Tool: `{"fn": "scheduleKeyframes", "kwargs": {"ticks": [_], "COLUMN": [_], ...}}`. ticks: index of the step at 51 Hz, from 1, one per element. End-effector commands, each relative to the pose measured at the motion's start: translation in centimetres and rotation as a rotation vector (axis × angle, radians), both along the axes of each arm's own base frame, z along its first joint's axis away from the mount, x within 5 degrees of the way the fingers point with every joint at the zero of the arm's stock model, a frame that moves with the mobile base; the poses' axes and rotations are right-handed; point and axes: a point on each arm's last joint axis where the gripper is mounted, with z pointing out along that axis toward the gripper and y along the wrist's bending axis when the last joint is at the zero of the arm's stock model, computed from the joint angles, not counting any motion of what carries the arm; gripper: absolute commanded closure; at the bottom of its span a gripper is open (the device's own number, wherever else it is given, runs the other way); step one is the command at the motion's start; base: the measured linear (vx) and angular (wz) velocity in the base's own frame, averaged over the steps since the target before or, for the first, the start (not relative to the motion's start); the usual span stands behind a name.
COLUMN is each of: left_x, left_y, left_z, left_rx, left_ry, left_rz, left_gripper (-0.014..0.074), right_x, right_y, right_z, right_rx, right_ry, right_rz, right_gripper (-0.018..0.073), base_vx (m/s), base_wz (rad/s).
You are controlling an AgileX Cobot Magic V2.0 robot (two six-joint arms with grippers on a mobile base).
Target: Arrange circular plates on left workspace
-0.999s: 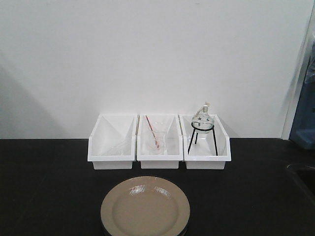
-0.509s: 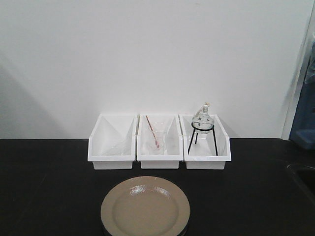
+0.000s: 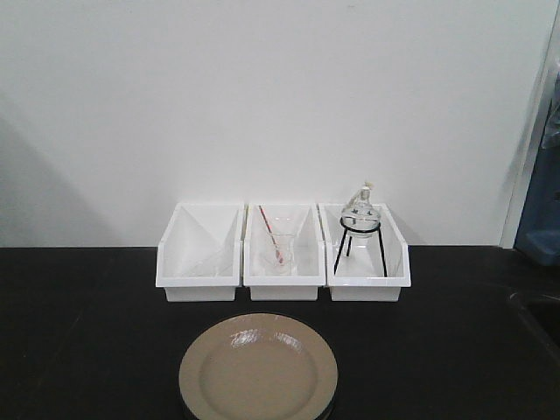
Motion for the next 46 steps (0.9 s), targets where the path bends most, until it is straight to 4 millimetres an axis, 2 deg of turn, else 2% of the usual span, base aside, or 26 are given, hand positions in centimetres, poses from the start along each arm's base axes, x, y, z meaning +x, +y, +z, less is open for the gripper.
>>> {"fn": "scheduleKeyframes", "kwargs": {"ticks": [1, 10, 13, 23, 46], "left_x": [-0.1, -0.5, -0.5, -0.5, -0.5], "left_y": [0.5, 0.4, 0.3, 0.0, 0.0], "left_z": [0.9, -1.5, -1.8, -1.8, -2.1], "left_rx": [0.002, -0.025, -0.005, 0.063, 0.059], "left_ry": [-0.082, -0.1, -0.055, -0.051, -0.025], "left_rz": [0.05, 0.046, 0.018, -0.039, -0.043], "left_gripper": [0.0597, 0.0597, 0.0597, 0.0597, 0.0597], "right_x": [0.0, 0.0, 0.0, 0.0, 0.0], "right_y": [-0.4, -0.4, -0.4, -0.4, -0.4], "right_z": [1.5, 1.5, 1.5, 1.5, 1.5], "right_rx": [-0.001, -0.001, -0.001, -0.001, -0.001], "right_ry": [-0.08, -0.08, -0.08, -0.078, -0.078], "right_rz": [-0.045, -0.045, -0.045, -0.045, -0.045], "right_gripper": [0.056, 0.056, 0.056, 0.056, 0.056], "base_vx": [0.0, 0.0, 0.0, 0.0, 0.0], "base_wz": [0.0, 0.0, 0.0, 0.0, 0.0]}}
